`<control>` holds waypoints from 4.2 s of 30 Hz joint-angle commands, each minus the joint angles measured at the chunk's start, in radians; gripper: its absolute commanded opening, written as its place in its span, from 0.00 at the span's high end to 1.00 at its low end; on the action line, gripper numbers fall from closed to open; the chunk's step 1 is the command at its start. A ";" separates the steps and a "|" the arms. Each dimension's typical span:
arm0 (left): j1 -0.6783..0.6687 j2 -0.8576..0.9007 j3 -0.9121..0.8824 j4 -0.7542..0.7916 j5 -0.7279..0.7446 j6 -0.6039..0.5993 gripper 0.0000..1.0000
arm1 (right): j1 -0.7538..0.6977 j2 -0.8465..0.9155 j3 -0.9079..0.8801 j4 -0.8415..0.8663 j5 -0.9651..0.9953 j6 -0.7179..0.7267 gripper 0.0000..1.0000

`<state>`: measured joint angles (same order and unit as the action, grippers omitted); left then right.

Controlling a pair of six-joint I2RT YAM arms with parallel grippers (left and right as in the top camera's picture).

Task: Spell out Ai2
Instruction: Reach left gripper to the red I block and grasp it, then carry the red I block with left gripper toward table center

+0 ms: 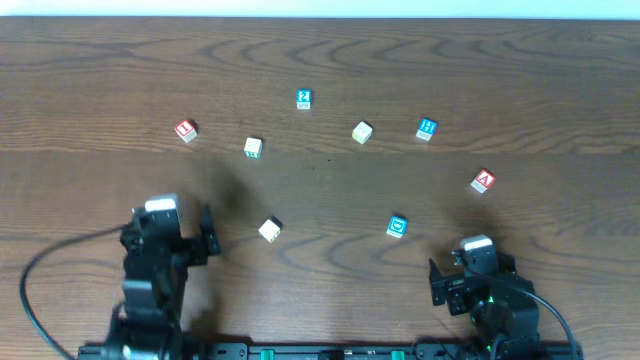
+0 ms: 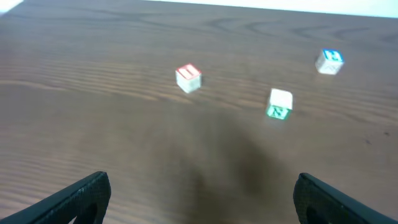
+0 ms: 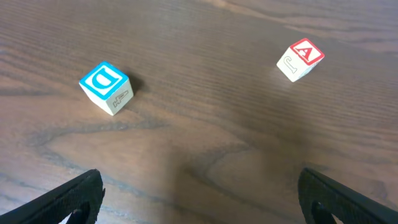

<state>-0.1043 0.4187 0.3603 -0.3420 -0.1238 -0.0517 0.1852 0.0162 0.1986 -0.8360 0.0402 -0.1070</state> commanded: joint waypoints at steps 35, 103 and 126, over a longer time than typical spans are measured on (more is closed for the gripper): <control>0.203 1.703 1.415 -0.458 0.315 -0.415 0.05 | -0.008 -0.011 -0.012 -0.002 -0.003 -0.010 0.01; 0.198 1.874 1.413 -0.501 0.193 -0.507 0.85 | -0.008 -0.011 -0.012 -0.002 -0.003 -0.010 0.01; -0.325 1.876 1.750 -0.663 0.229 -0.201 0.95 | -0.008 -0.011 -0.012 -0.002 -0.003 -0.010 0.01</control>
<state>-0.3676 2.2875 2.1010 -1.0031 0.2184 -0.3206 0.1844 0.0120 0.1978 -0.8341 0.0402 -0.1074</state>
